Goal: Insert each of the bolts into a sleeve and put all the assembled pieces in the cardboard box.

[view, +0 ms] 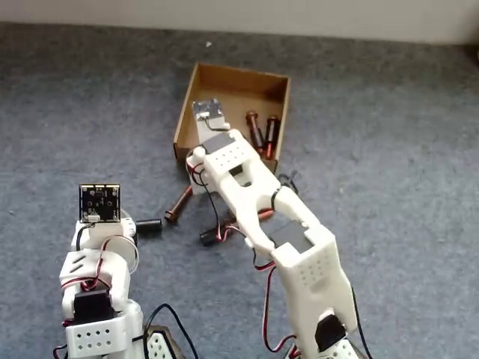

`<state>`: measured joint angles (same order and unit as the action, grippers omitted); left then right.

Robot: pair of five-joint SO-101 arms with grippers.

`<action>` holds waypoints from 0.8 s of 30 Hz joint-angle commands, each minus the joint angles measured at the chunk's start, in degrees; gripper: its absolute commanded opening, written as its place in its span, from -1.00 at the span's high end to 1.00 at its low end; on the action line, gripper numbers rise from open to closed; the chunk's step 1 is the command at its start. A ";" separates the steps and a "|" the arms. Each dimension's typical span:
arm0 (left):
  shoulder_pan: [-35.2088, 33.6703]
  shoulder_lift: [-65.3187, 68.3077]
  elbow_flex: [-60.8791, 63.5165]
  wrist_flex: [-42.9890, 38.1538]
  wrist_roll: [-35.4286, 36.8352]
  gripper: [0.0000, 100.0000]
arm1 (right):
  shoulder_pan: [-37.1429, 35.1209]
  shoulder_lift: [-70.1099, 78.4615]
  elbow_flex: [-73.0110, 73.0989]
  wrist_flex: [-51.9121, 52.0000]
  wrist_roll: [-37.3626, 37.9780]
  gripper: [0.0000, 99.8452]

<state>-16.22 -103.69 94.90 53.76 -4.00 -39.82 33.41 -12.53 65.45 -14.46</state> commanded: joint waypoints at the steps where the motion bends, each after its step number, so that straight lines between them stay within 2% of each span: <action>1: -0.40 -0.22 -0.48 -0.26 -0.97 0.94 | -0.31 -3.21 -5.23 7.60 -0.09 0.99; 16: -0.40 -0.22 -0.48 -0.26 -0.97 0.94 | -0.31 -26.07 -5.05 31.34 0.00 0.99; 22: -0.31 -0.22 -0.48 -0.26 -0.97 0.94 | -0.48 -35.03 10.86 32.13 0.35 0.99; 24: -0.31 -0.22 -0.48 -0.26 -0.97 0.94 | -0.66 -39.25 19.21 29.58 3.52 0.99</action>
<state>-16.22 -103.69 94.90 53.76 -4.00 -40.18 1.76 -2.15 97.19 -14.11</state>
